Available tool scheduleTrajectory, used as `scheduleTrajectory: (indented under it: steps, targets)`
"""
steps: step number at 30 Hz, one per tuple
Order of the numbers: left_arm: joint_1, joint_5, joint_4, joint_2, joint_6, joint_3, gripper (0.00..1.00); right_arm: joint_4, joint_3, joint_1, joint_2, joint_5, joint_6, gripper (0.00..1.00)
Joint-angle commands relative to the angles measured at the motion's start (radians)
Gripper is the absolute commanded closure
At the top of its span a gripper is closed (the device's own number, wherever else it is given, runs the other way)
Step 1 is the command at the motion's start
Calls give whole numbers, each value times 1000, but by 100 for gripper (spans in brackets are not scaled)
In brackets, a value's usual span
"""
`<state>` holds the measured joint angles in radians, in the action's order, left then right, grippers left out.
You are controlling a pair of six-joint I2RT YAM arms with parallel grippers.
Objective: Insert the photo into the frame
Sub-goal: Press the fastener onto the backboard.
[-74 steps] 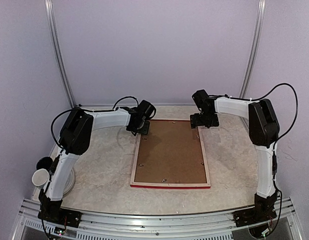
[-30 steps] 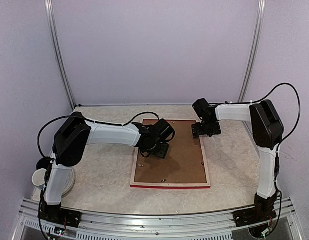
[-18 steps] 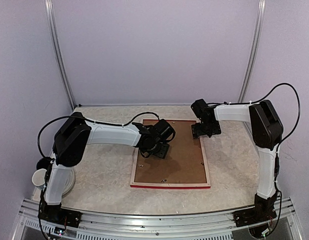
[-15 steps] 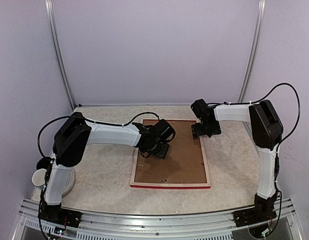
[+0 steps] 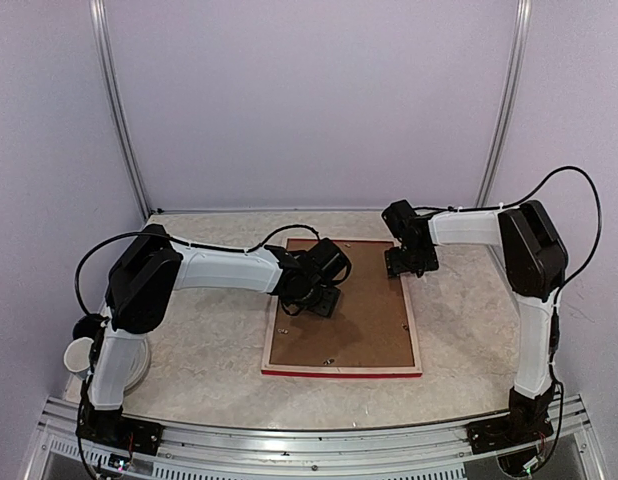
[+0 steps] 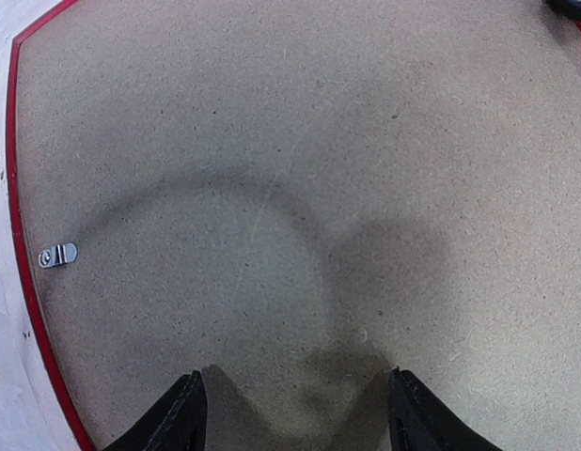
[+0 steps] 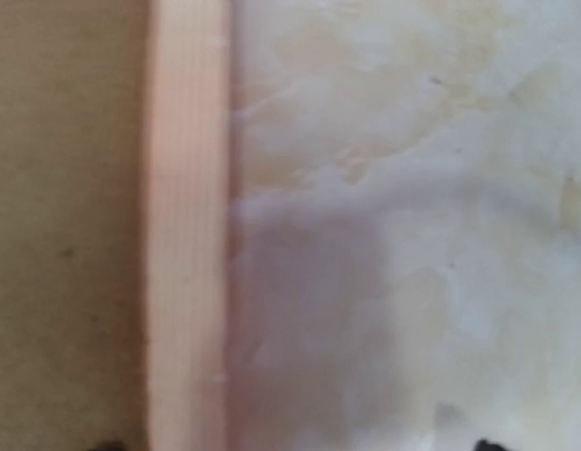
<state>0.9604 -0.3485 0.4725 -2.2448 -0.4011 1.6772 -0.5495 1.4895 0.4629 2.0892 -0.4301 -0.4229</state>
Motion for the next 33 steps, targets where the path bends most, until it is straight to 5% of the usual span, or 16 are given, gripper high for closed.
scheduleTrajectory:
  steps: [1, 8, 18, 29, 33]
  targets:
    - [20, 25, 15, 38, -4, 28, 35, -40, -53, -4, -6, 27, 45, 24]
    - [50, 76, 17, 22, -2, 104, 35, -43, -43, -5, -17, 68, 77, 38]
    - [98, 140, 20, -110, -10, 234, 35, -31, -51, -11, -14, 116, 94, 40]
    - [107, 149, 16, -166, -21, 202, 41, -9, -57, -35, -25, 174, 123, 49]
    - [106, 136, 15, -164, -25, 175, 41, 3, -61, -44, -17, 189, 136, 68]
